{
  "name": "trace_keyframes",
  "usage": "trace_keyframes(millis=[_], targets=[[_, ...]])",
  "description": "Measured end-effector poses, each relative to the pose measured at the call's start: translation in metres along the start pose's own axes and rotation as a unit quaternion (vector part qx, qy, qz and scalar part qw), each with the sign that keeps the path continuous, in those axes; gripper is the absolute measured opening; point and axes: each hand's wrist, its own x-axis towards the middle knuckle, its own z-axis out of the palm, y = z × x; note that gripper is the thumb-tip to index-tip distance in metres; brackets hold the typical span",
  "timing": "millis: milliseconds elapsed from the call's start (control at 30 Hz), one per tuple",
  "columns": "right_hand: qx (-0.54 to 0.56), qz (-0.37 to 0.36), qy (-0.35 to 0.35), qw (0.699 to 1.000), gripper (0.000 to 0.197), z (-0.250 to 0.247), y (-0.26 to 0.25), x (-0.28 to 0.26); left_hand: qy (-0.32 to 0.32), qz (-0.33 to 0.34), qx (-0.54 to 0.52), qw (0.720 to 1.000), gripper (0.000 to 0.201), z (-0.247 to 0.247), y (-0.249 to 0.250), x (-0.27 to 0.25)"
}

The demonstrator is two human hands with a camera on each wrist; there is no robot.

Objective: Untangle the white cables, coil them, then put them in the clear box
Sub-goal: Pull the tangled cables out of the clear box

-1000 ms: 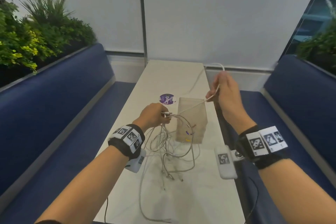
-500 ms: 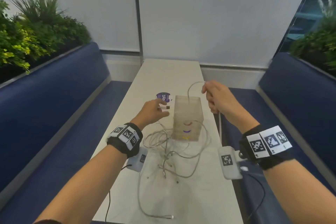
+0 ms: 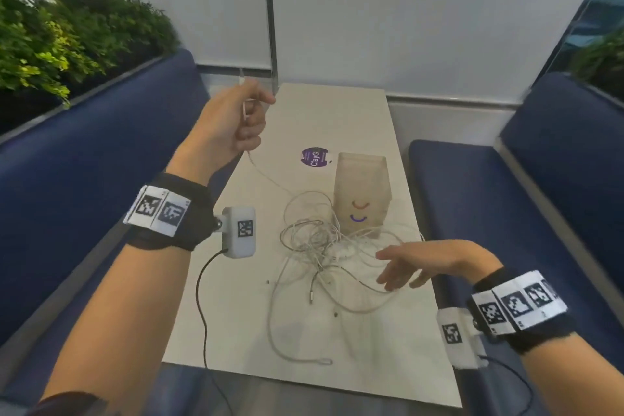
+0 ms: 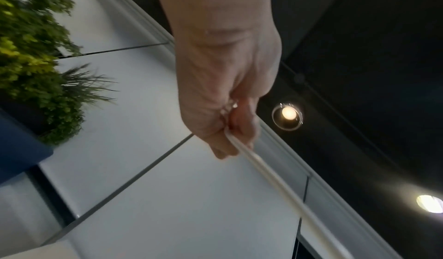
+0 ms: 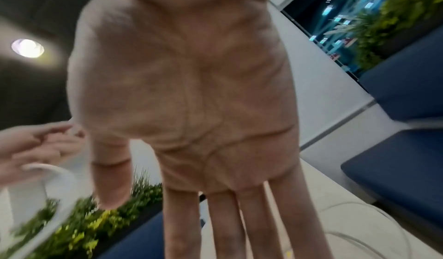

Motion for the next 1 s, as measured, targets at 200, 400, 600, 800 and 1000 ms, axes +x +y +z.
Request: trace_keyframes(millis=[200,400,600,800,1000], targets=[[-0.137,-0.184,0.197,0.953,0.018,0.033,-0.015,0.081,-0.138,-0.051,-0.027,0.989,0.044,-0.007,0.006,-0.030],[-0.323,-0.203,0.177,0.907,0.031,0.092,-0.023,0.175,-0.208,-0.099,-0.013,0.973,0.048,-0.008,-0.007,-0.055],[-0.365,-0.184,0.201,0.891,0.028,0.098,-0.024,0.205,-0.232,-0.113,-0.027,0.966,0.047,-0.024,-0.013,-0.078],[-0.370,-0.180,0.162,0.897,0.029,0.083,-0.025,0.205,-0.278,-0.077,-0.118,0.950,0.050,-0.035,0.010,-0.084],[-0.377,-0.184,0.174,0.891,0.015,0.087,-0.026,0.203,-0.326,-0.045,-0.156,0.931,0.046,-0.030,0.028,-0.090]])
